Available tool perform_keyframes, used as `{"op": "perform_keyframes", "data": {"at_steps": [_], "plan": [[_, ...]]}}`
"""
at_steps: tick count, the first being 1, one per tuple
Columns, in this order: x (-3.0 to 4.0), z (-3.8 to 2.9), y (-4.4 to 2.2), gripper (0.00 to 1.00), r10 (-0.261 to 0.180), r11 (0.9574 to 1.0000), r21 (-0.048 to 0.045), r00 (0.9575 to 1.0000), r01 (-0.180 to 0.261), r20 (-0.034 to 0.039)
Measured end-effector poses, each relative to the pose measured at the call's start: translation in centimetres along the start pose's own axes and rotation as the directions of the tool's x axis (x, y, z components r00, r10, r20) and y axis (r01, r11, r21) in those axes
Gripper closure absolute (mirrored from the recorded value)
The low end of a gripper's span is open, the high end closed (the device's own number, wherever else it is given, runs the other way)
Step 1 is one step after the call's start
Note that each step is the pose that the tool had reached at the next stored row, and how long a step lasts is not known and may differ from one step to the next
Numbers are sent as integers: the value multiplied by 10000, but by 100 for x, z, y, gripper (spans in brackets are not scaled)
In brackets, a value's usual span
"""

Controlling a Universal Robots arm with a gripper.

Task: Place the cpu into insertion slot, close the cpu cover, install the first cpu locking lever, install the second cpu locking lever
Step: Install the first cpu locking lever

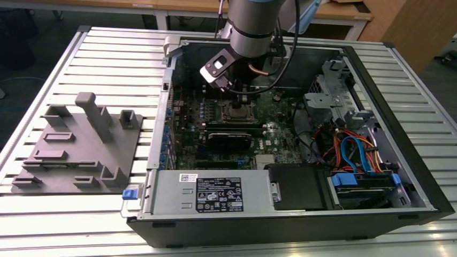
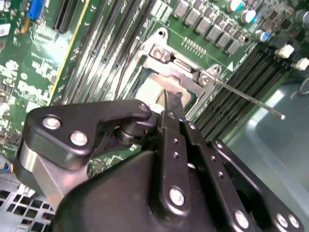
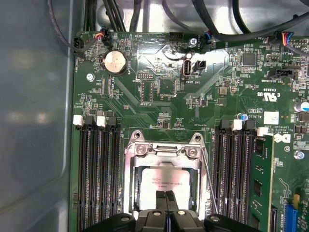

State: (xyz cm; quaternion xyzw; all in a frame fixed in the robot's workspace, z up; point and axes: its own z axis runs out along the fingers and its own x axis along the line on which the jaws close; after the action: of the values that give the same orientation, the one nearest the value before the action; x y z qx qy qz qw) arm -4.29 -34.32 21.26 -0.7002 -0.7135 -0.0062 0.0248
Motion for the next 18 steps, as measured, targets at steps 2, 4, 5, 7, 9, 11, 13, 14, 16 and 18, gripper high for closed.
{"op": "perform_keyframes", "data": {"at_steps": [2,4,5,7,9,11,13,14,16,18], "plan": [[1,-6,1,90,-1,10000,-2,10000,1,-1],[1,-13,0,90,0,10000,-1,10000,0,0],[1,-18,0,90,-1,10000,-1,10000,1,1],[2,-24,0,90,0,10000,-2,10000,0,-1],[2,-27,0,90,0,10000,-2,10000,0,0],[2,-39,-1,90,0,10000,-1,10000,0,2],[3,-54,-1,90,0,10000,-2,10000,0,0],[3,-59,-1,90,0,10000,-3,10000,0,1],[4,-66,-1,90,0,10000,-5,10000,0,-1],[4,-74,-2,90,0,10000,-3,10000,0,2]]}}
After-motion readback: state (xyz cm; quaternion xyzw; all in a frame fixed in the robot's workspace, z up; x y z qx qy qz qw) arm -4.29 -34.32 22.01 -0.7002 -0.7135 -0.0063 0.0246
